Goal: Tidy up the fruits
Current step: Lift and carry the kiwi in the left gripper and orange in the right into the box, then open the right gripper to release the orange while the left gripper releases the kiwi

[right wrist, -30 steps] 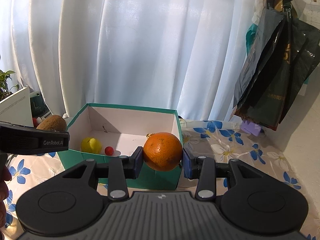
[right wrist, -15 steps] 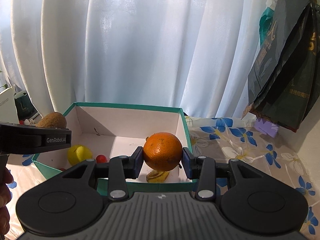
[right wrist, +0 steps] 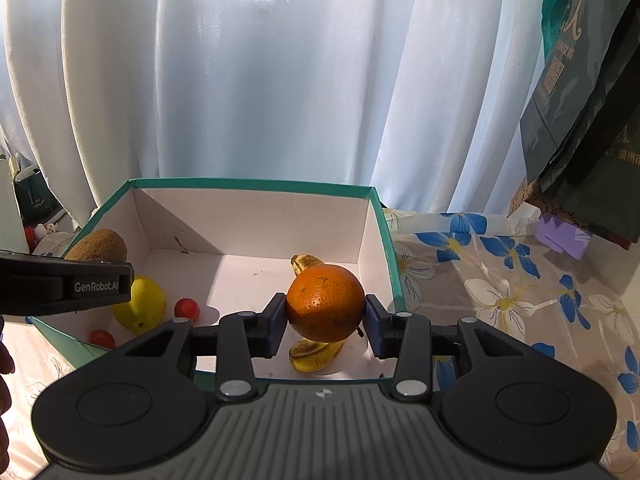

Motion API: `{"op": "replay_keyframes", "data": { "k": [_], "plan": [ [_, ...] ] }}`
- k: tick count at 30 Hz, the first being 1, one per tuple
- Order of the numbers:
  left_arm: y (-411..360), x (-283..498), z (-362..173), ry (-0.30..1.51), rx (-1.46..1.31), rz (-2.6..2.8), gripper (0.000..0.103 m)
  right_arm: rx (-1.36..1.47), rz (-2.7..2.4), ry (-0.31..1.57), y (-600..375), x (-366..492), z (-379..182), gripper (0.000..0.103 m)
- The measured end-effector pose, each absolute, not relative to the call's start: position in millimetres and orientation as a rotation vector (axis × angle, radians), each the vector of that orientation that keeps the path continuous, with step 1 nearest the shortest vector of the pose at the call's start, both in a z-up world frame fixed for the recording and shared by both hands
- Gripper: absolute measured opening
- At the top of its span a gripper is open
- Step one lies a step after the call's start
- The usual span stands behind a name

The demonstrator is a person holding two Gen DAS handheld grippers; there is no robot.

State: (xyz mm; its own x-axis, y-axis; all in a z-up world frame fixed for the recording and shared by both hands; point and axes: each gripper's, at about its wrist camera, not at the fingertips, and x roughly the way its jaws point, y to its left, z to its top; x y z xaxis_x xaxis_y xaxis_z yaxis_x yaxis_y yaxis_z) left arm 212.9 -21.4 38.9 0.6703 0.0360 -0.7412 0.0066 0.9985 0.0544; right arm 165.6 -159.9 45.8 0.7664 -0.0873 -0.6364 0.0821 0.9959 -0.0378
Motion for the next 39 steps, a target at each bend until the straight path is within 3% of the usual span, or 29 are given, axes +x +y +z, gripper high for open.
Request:
{"op": "replay_keyframes", "data": {
  "k": [26, 28, 30, 35, 39],
  "plan": [
    [-25.1, 221.9, 21.8, 0.873, 0.082, 0.04, 0.052, -0.013, -0.076, 0.746, -169.8, 184.8, 17.3, 0.042],
    [-24.4, 222.2, 21.2, 0.874, 0.082, 0.042, 0.052, -0.013, -0.061, 0.739, -168.8, 184.3, 18.4, 0.049],
    [-24.6, 222.6, 20.5, 0.878, 0.081, 0.043, 0.052, -0.027, -0.055, 0.726, -165.7, 182.8, 19.8, 0.065],
    [-24.6, 224.9, 16.4, 0.888, 0.082, 0.035, 0.053, -0.036, -0.066, 0.698, -163.9, 179.4, 23.7, 0.075],
    [-27.1, 227.4, 12.4, 0.898, 0.088, 0.036, 0.053, -0.01, -0.061, 0.69, -167.4, 175.5, 25.7, 0.076]
  ]
}}
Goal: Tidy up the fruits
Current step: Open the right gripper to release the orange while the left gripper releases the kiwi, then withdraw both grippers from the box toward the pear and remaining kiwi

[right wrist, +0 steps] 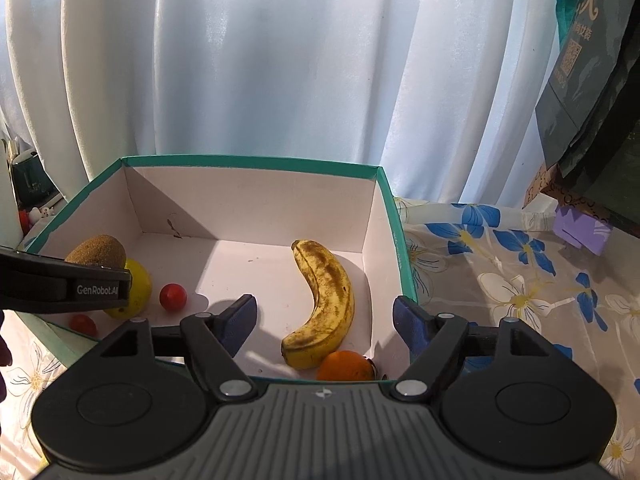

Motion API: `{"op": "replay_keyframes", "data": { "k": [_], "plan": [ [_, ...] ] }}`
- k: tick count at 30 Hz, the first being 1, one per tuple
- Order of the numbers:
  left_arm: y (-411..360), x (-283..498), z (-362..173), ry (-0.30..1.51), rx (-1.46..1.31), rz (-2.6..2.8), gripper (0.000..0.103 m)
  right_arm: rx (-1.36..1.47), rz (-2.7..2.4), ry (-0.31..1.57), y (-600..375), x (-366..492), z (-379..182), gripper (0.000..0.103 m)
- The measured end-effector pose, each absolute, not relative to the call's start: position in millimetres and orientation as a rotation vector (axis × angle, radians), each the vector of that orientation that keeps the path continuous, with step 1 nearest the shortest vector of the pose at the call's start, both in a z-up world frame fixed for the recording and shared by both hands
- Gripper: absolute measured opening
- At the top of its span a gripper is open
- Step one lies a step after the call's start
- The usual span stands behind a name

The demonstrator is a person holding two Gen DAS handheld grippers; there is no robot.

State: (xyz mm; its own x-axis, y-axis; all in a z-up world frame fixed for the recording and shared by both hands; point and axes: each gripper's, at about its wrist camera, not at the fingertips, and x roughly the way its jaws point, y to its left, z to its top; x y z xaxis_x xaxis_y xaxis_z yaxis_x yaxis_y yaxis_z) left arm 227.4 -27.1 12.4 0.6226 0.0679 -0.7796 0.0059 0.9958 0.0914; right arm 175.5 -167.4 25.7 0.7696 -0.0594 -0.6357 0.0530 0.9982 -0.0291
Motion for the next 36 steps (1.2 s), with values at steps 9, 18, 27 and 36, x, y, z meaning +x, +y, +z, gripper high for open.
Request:
{"op": "replay_keyframes", "data": {
  "k": [9, 18, 27, 36],
  "plan": [
    [-30.1, 227.5, 12.2, 0.875, 0.114, 0.054, 0.066, -0.01, -0.059, 0.689, -165.7, 172.2, 25.2, 0.076],
    [-28.9, 225.9, 15.8, 0.875, 0.107, 0.041, 0.076, -0.005, -0.065, 0.683, -166.6, 171.9, 27.4, 0.077],
    [-31.6, 205.3, 32.3, 0.832, 0.103, 0.008, 0.089, 0.007, -0.071, 0.65, -164.5, 152.1, 42.8, 0.079],
    [-24.6, 150.5, 51.0, 0.798, 0.111, -0.047, 0.097, 0.038, -0.115, 0.613, -165.6, 78.5, 58.4, 0.087]
  ]
}}
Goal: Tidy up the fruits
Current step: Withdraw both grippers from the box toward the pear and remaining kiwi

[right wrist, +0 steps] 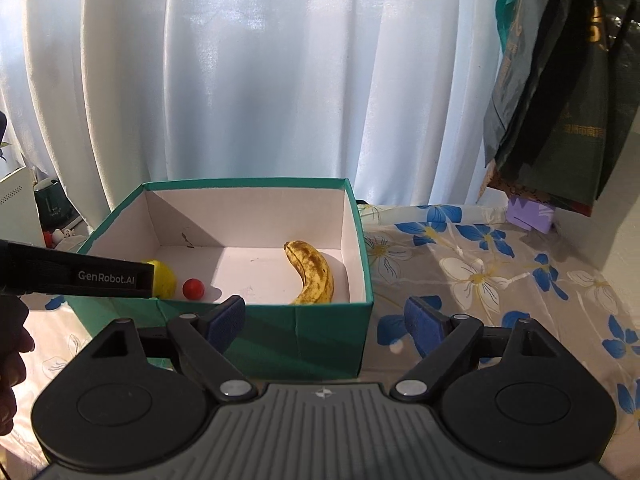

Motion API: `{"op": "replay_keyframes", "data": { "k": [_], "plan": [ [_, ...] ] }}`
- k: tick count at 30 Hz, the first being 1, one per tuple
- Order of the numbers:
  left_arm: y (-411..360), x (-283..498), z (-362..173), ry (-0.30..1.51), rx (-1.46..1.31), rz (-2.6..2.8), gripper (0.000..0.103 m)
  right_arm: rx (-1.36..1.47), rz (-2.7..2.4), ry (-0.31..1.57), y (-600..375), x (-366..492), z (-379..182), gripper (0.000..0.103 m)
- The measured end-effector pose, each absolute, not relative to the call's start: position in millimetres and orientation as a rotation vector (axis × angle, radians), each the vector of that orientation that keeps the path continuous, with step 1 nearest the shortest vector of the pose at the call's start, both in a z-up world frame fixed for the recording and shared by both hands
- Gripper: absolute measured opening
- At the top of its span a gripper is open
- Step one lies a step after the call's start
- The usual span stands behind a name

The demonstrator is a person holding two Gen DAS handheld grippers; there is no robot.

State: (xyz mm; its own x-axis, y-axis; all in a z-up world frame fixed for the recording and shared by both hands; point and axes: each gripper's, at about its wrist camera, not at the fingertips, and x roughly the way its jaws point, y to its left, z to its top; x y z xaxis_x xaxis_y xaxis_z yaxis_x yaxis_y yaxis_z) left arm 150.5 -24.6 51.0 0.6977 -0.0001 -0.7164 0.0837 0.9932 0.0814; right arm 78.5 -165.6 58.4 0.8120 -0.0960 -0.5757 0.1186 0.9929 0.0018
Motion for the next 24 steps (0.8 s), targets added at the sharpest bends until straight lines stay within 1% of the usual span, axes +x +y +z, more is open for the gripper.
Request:
{"op": "replay_keyframes", "data": {
  "k": [10, 15, 22, 24],
  "plan": [
    [-29.2, 102.7, 47.8, 0.828, 0.109, -0.092, 0.097, 0.046, -0.127, 0.667, -163.7, 3.6, 40.9, 0.088],
    [-34.0, 88.8, 39.8, 0.857, 0.123, -0.104, 0.097, 0.049, -0.097, 0.71, -157.1, -15.0, 27.7, 0.088],
    [-31.2, 67.4, 28.0, 0.879, 0.127, -0.128, 0.097, 0.042, -0.053, 0.723, -147.9, -28.3, 18.4, 0.087],
    [-25.3, 60.4, 22.4, 0.888, 0.116, -0.145, 0.097, 0.041, -0.04, 0.733, -146.3, -28.3, 12.5, 0.084]
  ]
}}
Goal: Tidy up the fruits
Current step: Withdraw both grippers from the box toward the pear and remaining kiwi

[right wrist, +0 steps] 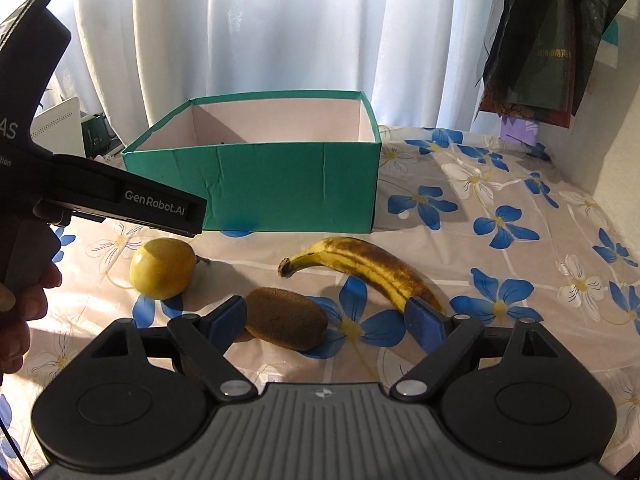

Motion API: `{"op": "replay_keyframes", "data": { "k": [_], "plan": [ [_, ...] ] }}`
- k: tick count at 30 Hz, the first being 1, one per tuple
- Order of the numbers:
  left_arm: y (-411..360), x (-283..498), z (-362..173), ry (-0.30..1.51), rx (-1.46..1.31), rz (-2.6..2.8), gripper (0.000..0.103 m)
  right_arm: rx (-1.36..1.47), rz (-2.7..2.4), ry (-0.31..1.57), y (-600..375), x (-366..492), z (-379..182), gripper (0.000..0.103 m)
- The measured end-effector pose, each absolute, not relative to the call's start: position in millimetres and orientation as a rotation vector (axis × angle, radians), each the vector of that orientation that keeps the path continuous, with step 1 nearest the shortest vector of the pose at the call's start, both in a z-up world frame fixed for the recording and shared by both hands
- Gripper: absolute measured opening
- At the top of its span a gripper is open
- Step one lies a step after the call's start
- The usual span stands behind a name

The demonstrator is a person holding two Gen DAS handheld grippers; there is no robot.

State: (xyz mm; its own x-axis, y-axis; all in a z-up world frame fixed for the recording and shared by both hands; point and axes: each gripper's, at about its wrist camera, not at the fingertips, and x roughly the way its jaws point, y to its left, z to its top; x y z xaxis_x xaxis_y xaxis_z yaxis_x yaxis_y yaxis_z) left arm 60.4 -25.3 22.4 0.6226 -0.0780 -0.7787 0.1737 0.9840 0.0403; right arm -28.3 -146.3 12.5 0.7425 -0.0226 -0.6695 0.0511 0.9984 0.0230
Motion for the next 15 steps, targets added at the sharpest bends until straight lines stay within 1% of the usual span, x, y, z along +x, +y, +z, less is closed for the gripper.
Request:
{"op": "replay_keyframes", "data": {
  "k": [3, 15],
  "plan": [
    [-17.4, 53.0, 14.5, 0.894, 0.11, -0.161, 0.097, 0.047, -0.015, 0.755, -144.1, -24.4, 2.6, 0.078],
    [3.8, 52.4, -5.1, 0.937, 0.099, -0.137, 0.097, 0.07, 0.026, 0.772, -134.4, 10.6, -23.3, 0.078]
  ]
}}
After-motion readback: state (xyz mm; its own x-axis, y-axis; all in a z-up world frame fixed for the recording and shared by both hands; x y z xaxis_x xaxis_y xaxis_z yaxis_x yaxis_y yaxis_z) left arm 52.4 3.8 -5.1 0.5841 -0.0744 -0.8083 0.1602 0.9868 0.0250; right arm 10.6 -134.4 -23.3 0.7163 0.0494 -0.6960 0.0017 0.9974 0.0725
